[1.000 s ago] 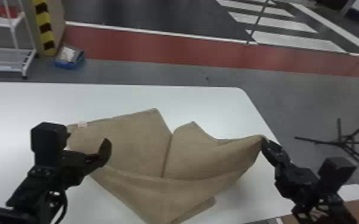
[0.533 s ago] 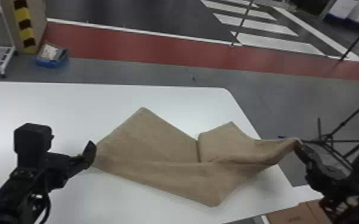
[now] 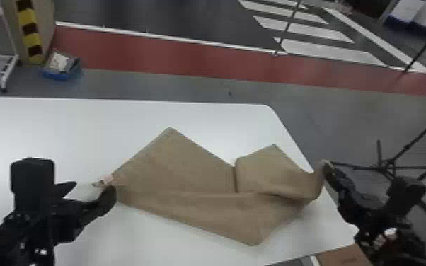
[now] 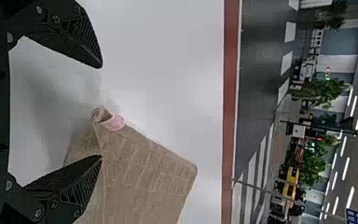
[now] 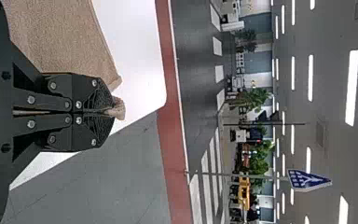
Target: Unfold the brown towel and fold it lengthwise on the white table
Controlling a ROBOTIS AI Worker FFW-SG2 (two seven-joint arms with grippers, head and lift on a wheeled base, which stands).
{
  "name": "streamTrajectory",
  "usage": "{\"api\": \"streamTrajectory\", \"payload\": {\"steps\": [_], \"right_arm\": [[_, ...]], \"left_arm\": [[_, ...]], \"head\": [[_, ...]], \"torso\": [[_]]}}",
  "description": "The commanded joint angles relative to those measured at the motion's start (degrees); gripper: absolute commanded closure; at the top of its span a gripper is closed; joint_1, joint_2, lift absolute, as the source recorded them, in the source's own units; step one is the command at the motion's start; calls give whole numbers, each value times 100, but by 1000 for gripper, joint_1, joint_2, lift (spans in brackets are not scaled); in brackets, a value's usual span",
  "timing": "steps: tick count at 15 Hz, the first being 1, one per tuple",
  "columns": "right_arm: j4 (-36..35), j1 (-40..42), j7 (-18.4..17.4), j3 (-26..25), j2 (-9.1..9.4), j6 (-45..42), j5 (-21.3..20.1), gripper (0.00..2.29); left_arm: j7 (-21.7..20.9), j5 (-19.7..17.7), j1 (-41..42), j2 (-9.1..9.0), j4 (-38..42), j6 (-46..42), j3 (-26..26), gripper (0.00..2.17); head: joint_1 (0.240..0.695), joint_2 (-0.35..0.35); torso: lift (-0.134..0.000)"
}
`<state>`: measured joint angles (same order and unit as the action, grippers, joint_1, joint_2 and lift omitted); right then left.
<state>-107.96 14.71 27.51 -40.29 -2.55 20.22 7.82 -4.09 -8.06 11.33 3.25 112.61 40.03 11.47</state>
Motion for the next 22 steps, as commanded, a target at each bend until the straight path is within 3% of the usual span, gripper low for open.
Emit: {"api": "streamTrajectory", "payload": {"steps": [1, 6, 9, 14, 15, 17, 19, 21, 22], "right_arm": [[3, 5, 0, 38, 27, -39, -18, 1484], [30, 49, 0, 38, 36, -127, -44, 1484], [74, 58, 8, 38, 27, -162, -35, 1484], [109, 75, 17, 38, 18, -250, -27, 1484], [118, 75, 17, 38, 27, -250, -18, 1484], [118, 75, 17, 38, 27, -268, -18, 1484], [118, 93, 17, 38, 27, -320, 0, 1484], [109, 93, 17, 38, 27, -320, 26, 1484], [109, 102, 17, 38, 27, -338, 35, 1484]], "left_arm": [[4, -90, 45, 0, 77, 36, -40, 279], [4, -108, -122, -44, -204, -122, -22, 296], [-84, -117, -201, -61, -319, -104, -5, 518], [-84, -99, -157, -26, -231, 89, -5, 522], [-84, -99, -131, -17, -187, 89, -5, 599], [-84, -99, -104, -17, -169, 142, -22, 1028], [-207, -81, -78, 0, -90, 370, -22, 1065], [-198, -108, -43, -17, 7, 669, -40, 1538], [-207, -117, -25, -9, 112, 774, -48, 1538]], "head": [[695, -350], [695, -350], [695, -350], [695, -350], [695, -350], [695, -350], [695, -350], [695, -350], [695, -350]], "torso": [[-123], [-123], [-123], [-123], [-123], [-123], [-123], [-123], [-123]]}}
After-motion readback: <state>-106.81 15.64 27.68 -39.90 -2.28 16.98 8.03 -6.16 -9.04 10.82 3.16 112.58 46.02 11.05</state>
